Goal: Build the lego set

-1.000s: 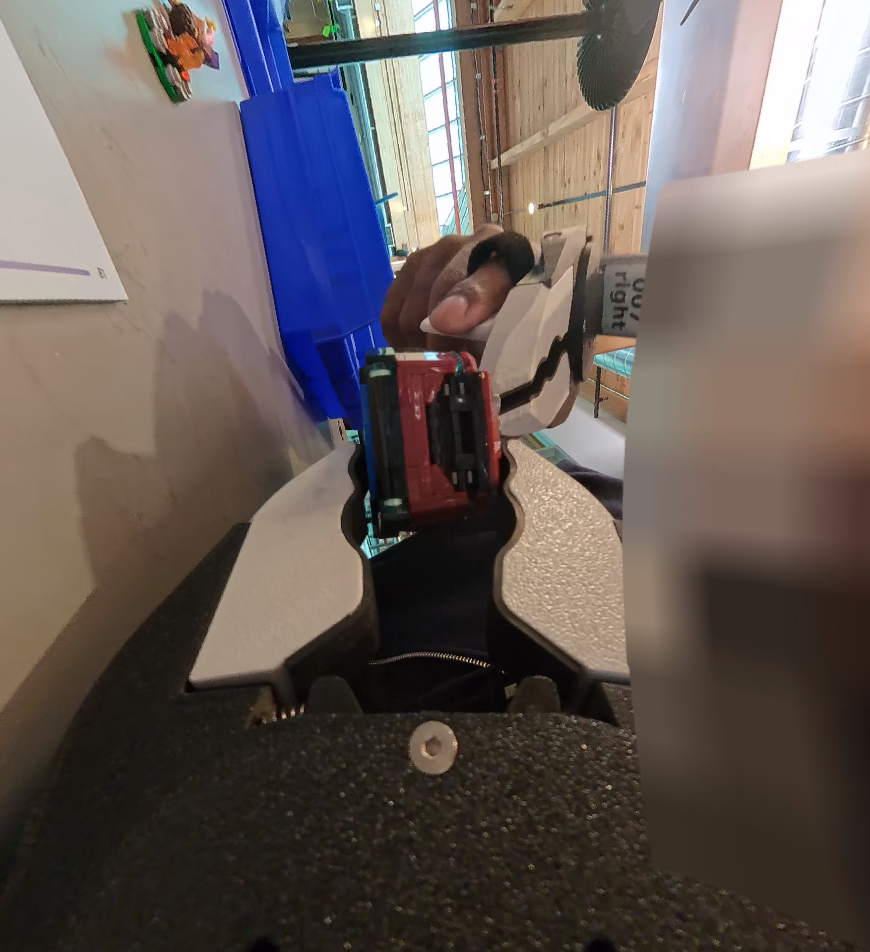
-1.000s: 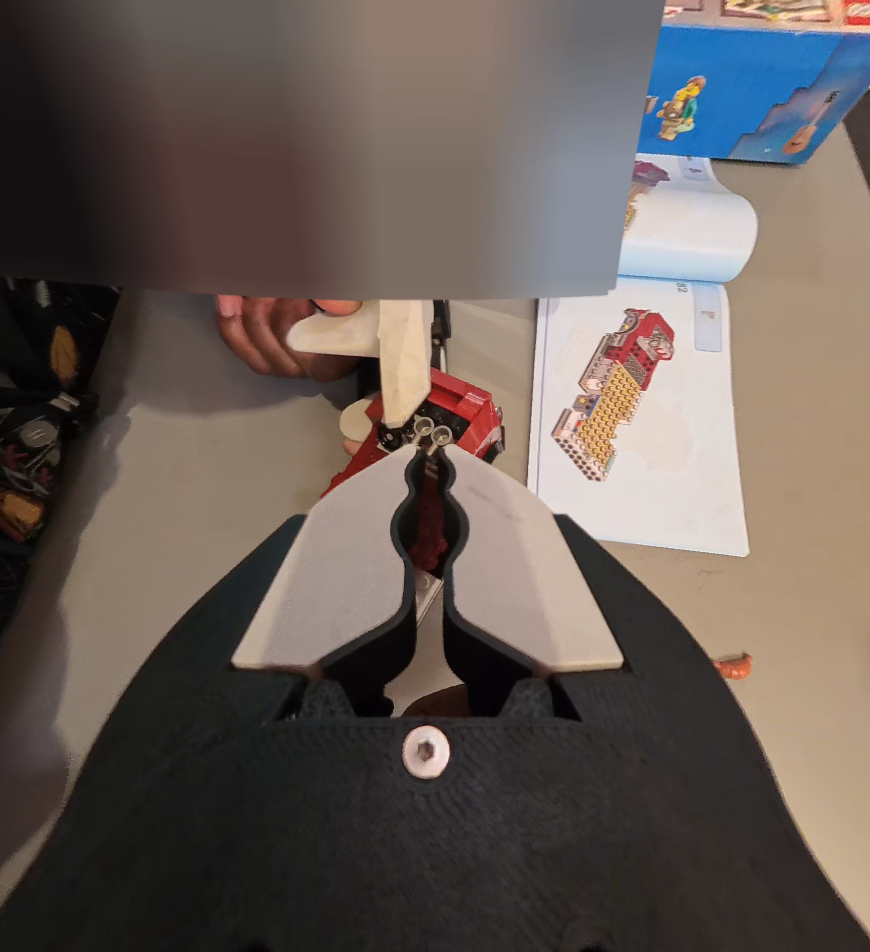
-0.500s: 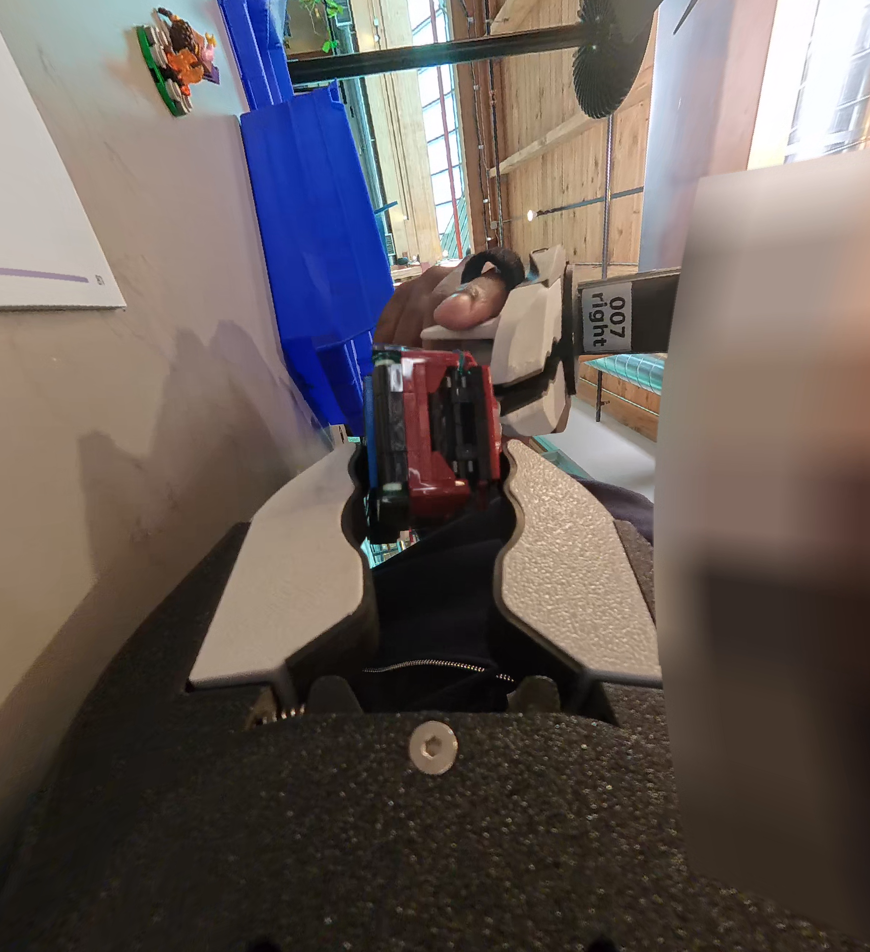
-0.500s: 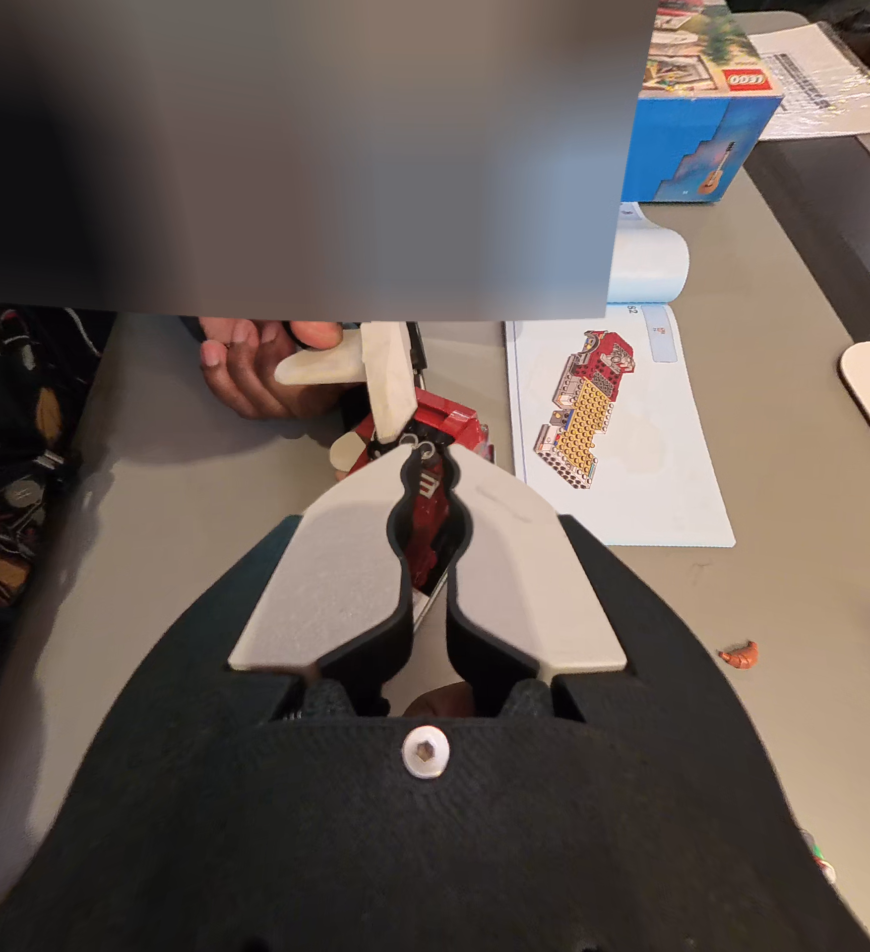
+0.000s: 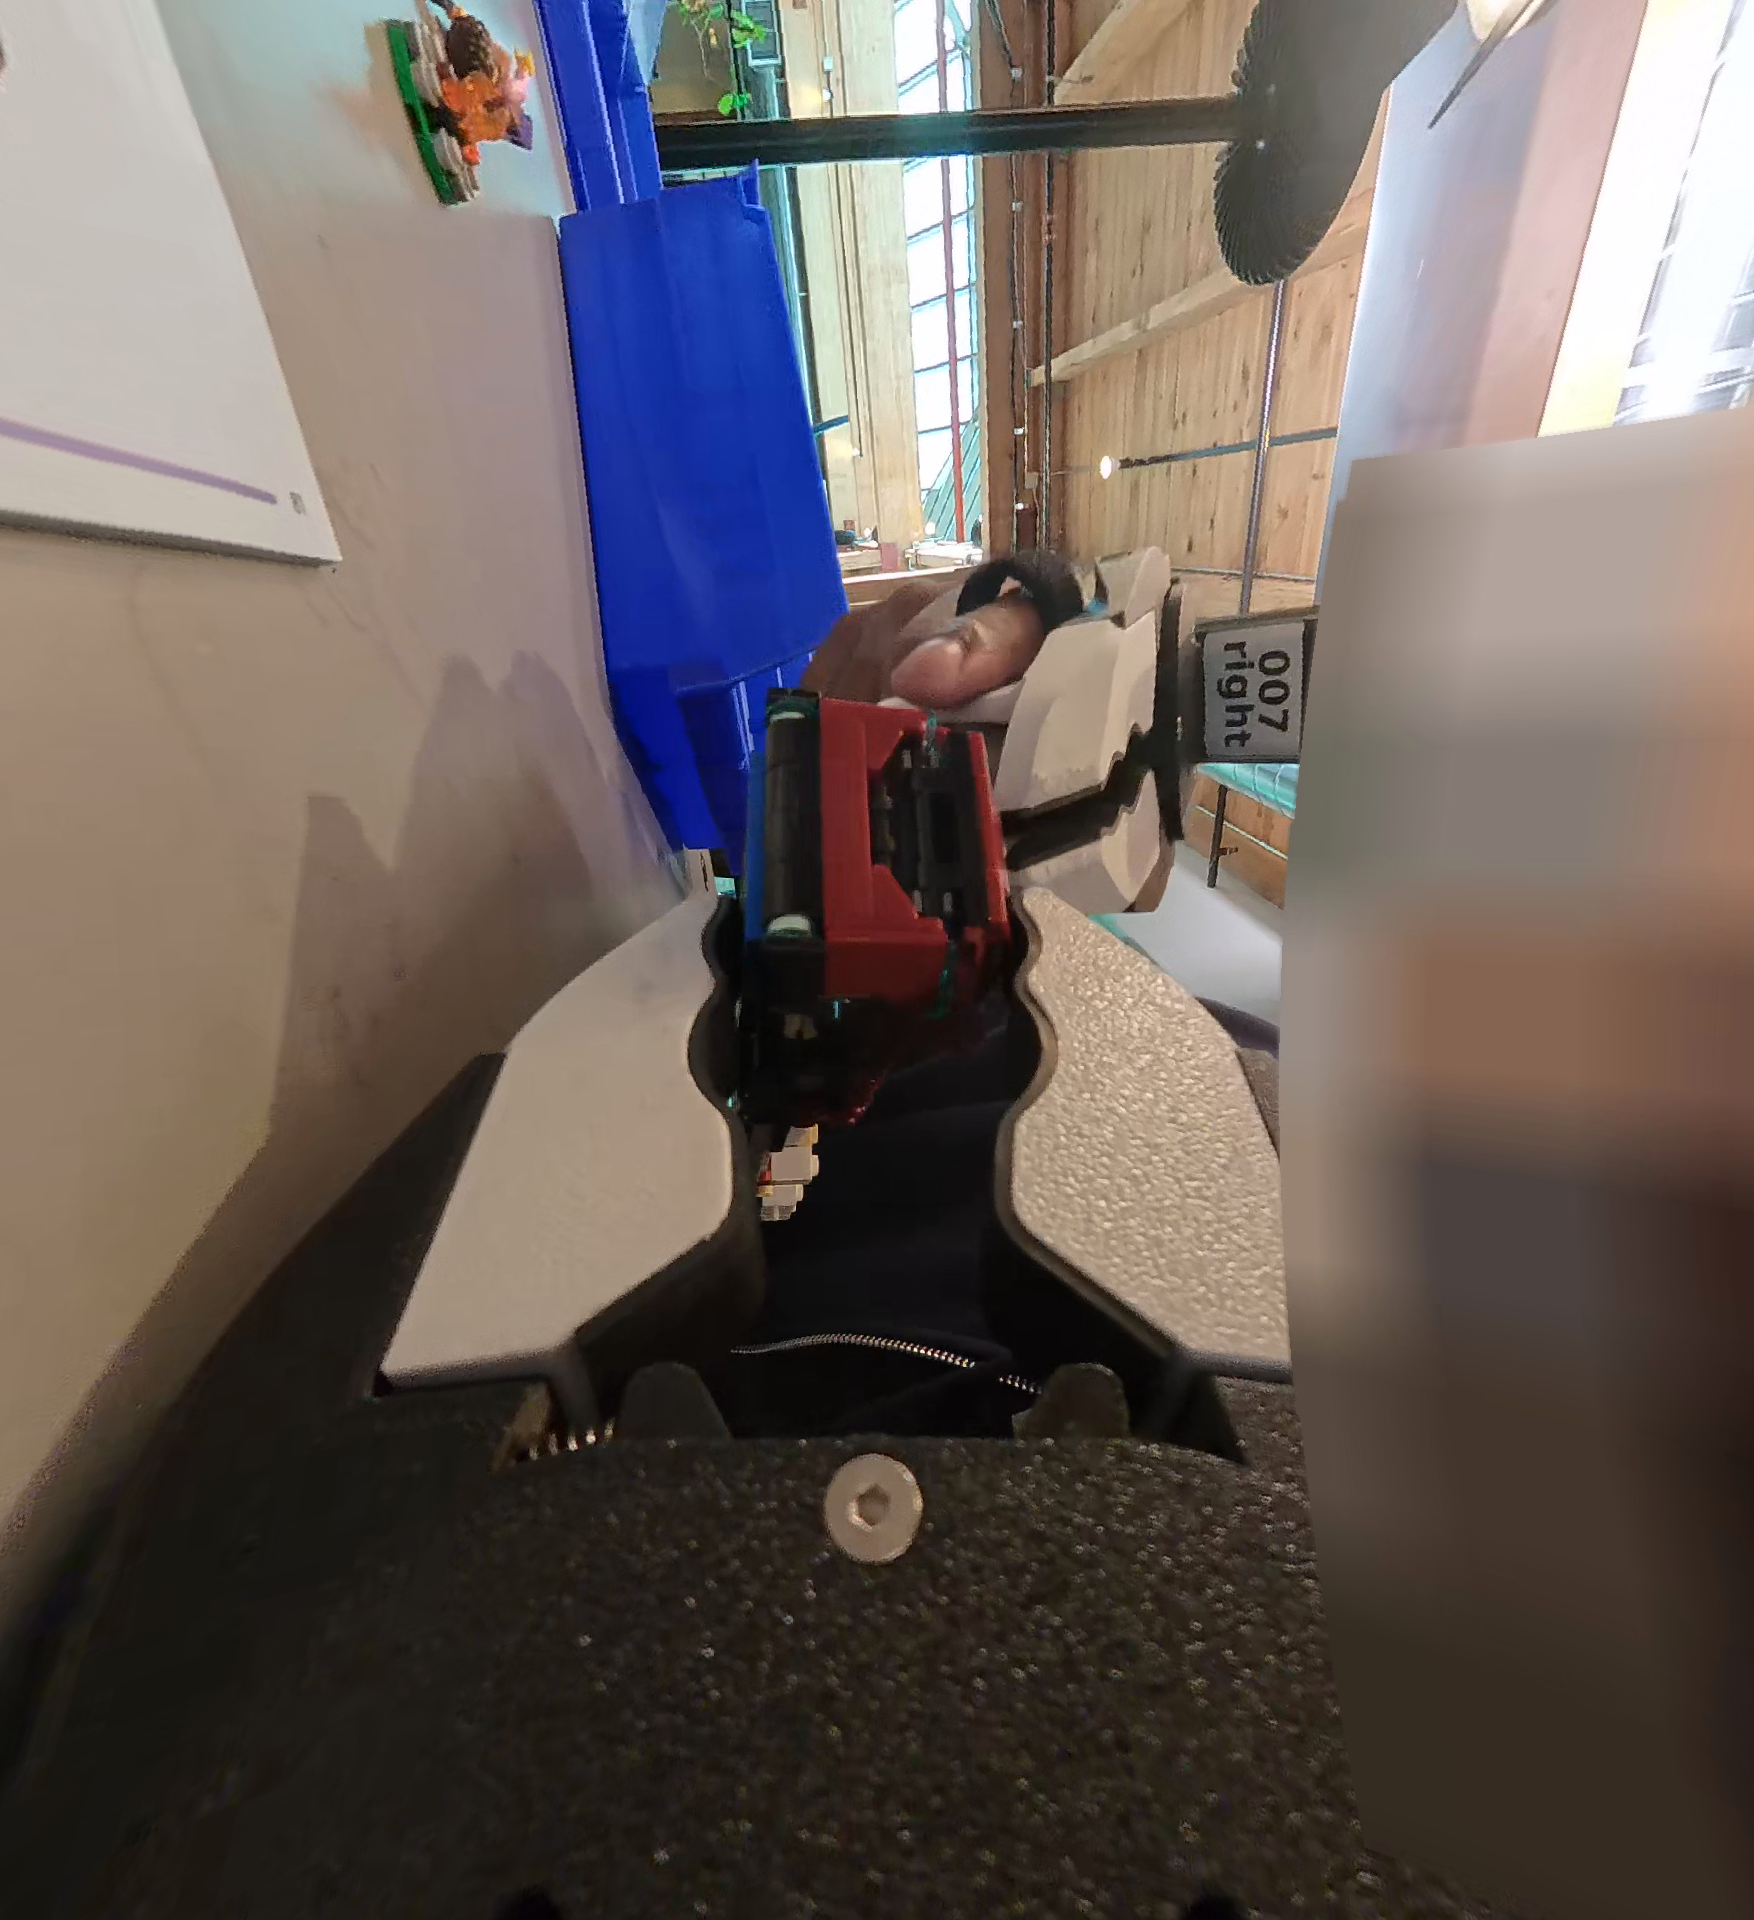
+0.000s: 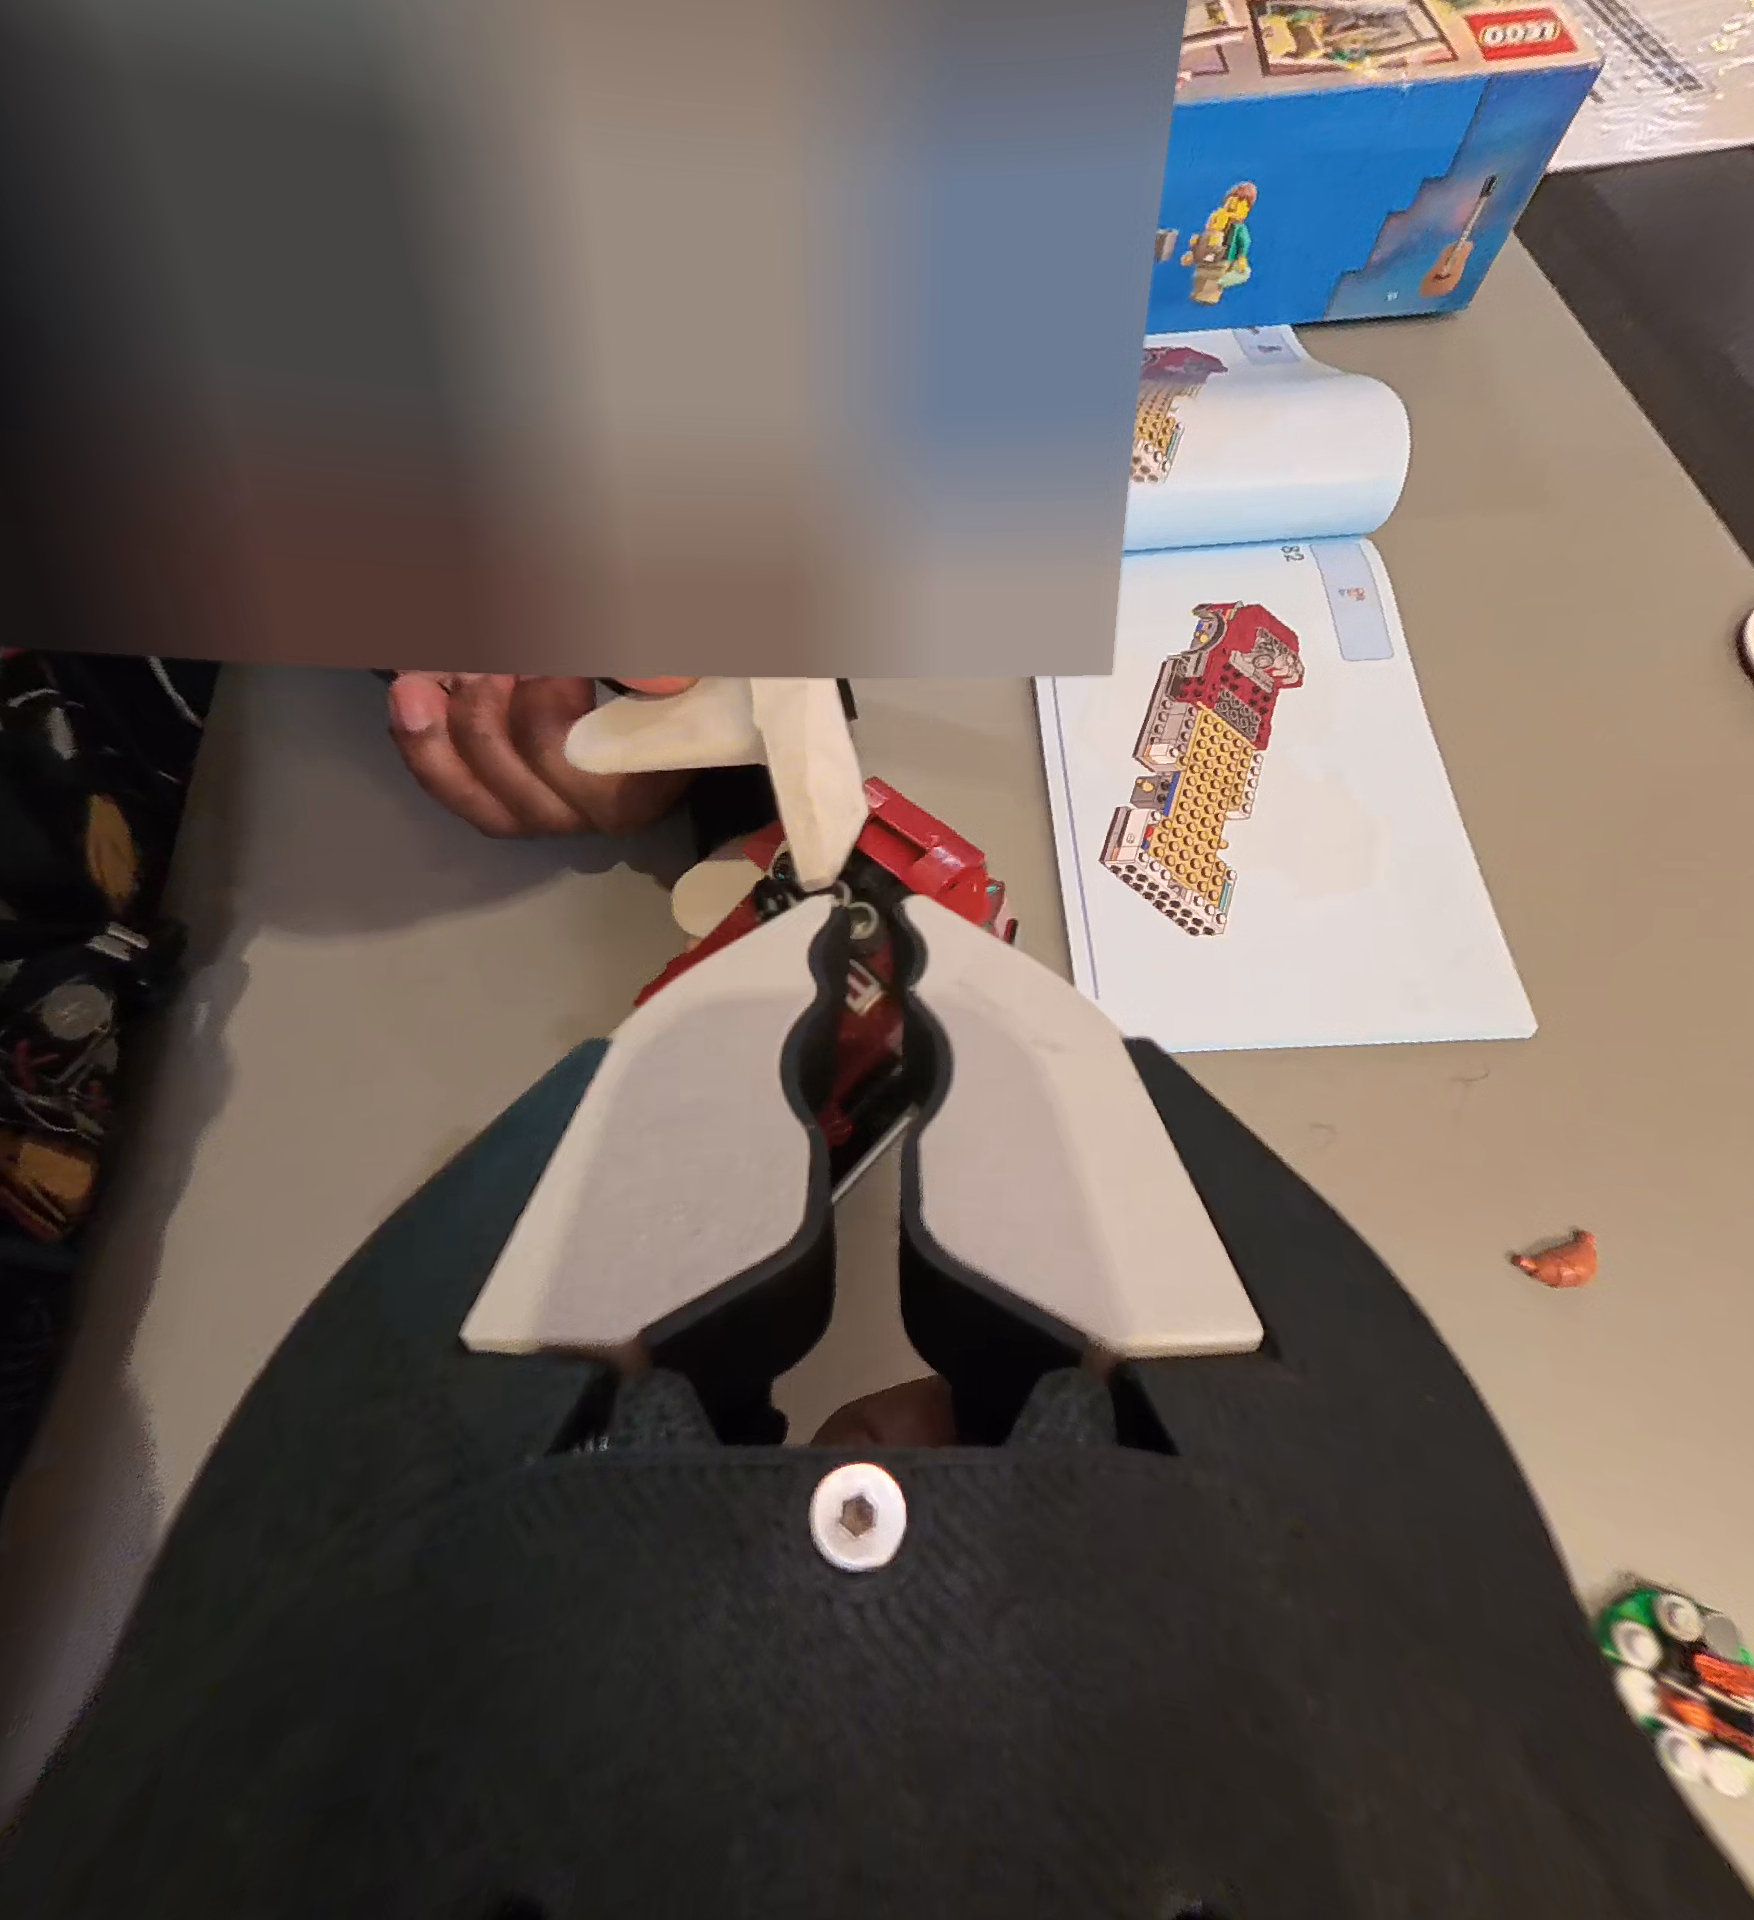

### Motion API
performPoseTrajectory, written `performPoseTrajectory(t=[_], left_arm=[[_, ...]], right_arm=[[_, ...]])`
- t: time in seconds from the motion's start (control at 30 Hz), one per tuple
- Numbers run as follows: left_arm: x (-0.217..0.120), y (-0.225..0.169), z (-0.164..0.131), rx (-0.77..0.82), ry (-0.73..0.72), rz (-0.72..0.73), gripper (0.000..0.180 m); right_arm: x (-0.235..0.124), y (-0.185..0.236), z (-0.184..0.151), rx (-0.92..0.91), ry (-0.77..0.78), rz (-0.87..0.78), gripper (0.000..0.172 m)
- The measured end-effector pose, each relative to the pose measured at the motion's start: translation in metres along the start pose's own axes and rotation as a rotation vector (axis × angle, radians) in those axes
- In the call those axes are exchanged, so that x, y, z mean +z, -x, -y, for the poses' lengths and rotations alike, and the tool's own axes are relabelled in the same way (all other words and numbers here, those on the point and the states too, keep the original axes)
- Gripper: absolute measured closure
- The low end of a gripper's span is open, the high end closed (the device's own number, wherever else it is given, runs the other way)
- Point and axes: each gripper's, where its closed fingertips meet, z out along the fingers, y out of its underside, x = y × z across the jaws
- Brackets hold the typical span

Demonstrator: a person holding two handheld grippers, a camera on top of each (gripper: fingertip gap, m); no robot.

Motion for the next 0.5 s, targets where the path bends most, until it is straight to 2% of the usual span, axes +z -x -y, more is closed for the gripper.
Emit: performPoseTrajectory(t=[0.5], left_arm=[[-0.0023, 0.0013, 0.0039, -0.011, -0.033, 0.012, 0.132]], right_arm=[[0.0028, 0.0002, -0.0035, 0.062, -0.031, -0.052, 0.163]])
